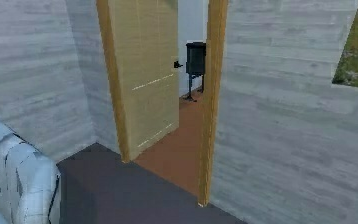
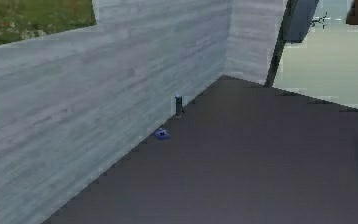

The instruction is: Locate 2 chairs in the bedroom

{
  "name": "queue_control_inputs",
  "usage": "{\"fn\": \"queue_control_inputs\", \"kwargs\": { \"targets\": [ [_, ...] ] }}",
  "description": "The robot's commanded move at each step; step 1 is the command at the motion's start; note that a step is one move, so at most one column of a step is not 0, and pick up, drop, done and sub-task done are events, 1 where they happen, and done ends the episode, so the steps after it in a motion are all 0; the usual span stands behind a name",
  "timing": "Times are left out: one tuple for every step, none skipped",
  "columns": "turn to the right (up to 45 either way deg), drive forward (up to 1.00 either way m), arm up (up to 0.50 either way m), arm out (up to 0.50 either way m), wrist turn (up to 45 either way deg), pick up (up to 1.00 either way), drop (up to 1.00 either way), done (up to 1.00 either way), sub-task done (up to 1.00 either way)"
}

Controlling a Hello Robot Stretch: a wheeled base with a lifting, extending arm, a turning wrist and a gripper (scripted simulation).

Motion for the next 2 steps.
{"fn": "queue_control_inputs", "kwargs": {
  "targets": [
    [0.0, 0.45, 0.00, 0.00, 0.0, 0.00, 0.00, 0.00, 0.00],
    [-24.0, 0.00, 0.00, 0.00, 0.0, 0.00, 0.00, 0.00, 0.00]
  ]
}}
